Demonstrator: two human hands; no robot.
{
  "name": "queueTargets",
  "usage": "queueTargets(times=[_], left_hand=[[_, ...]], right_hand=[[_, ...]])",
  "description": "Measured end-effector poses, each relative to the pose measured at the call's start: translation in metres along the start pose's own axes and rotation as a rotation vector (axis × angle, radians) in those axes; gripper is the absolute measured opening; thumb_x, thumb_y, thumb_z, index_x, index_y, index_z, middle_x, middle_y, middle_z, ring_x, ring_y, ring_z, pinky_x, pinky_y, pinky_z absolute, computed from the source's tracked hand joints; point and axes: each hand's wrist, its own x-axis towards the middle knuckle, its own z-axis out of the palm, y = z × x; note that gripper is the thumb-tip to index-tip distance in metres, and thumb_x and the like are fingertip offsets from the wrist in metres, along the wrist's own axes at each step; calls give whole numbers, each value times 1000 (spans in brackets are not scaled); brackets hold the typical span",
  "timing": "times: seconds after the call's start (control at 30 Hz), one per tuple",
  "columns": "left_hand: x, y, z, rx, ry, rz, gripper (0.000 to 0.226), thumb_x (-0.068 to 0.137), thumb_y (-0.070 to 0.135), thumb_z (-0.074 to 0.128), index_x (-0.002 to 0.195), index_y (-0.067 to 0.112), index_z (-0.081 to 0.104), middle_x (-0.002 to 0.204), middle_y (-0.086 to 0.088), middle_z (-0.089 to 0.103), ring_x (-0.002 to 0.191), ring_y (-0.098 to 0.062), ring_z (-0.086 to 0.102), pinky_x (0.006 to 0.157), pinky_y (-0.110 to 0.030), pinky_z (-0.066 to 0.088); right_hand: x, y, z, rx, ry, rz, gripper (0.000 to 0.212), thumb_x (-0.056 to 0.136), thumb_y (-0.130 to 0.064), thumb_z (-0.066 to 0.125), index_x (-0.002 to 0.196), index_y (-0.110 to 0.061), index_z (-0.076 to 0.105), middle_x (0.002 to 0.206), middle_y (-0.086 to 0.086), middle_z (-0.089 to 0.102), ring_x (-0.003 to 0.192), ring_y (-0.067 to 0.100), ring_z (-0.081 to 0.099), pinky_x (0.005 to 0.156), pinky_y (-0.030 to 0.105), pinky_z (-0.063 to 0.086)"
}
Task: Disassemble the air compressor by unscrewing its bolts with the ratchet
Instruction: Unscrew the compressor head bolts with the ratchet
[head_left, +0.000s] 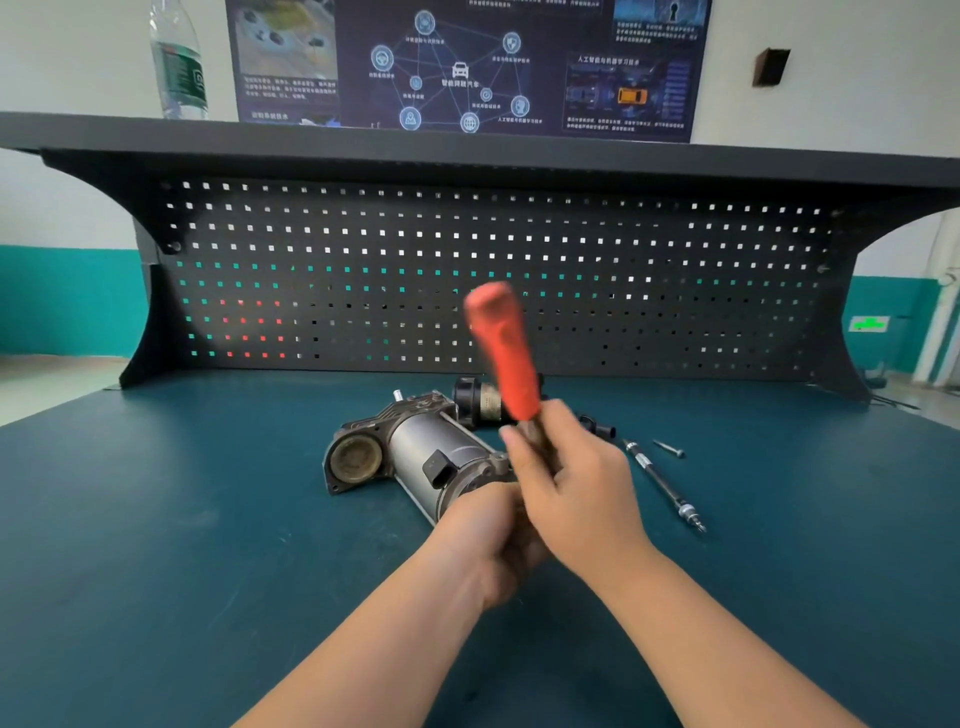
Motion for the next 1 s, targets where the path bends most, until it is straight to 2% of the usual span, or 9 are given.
queueTargets(times=[0.07,0.17,0.3,0.37,0.47,0.7,0.8,0.87,1.0], left_hand=[[3,2,-1,60,29,-21,24,90,1,51,72,3,68,64,-9,64,54,-17,62,49,-25,56],[3,1,2,55,66,-20,11,91,6,56,85,-1,63,74,-15,68,63,-23,66,52,-30,57],[5,-1,3,66,77,-19,10,91,8,57,88,1,61,82,-16,69,71,-23,66,53,-29,58],[4,-2,3,84,76,-23,9,91,8,58,91,0,61,81,-16,69,67,-23,67,53,-28,58],[5,-2,2,94,82,-25,9,89,9,61,90,0,61,84,-17,69,72,-24,65,58,-29,57],[2,0,1,97,42,10,12,86,16,64,81,6,67,67,-7,68,56,-15,65,49,-23,55],[-2,-1,0,-51,-59,1,13,86,16,59,82,14,71,76,-3,72,67,-12,69,58,-23,56],[-2,0,-1,-86,-69,-11,14,86,14,58,84,14,71,78,-3,71,70,-14,69,59,-25,55],[3,2,-1,69,51,-17,17,89,1,53,76,4,64,57,-6,63,46,-15,61,45,-23,53]], right_hand=[[2,5,-1,165,81,282,26,91,-31,56,70,-27,40,51,-8,45,50,9,44,52,28,39],[9,18,-2,329,222,706,22,93,-25,54,73,-18,47,49,-6,54,47,8,50,49,23,40],[7,35,-1,695,368,1399,19,95,-18,53,77,-13,49,58,1,55,24,4,38,29,12,26],[4,39,1,793,357,1538,16,97,-17,51,83,-11,49,63,2,53,19,3,35,27,9,21],[4,38,3,699,353,1326,17,96,-20,52,80,-15,51,59,1,55,36,7,45,39,19,33],[4,7,-5,183,71,207,23,89,-32,55,73,-25,42,54,-8,46,53,9,46,55,28,41],[-2,-1,-1,-58,-54,-161,17,89,-31,52,80,-18,55,57,-11,49,55,11,46,51,28,40],[-3,-1,1,-56,-53,-146,17,89,-33,51,79,-20,55,57,-9,47,55,15,44,50,29,38],[-1,3,2,222,72,267,25,90,-35,56,72,-28,40,55,-2,46,52,17,46,54,33,43]])
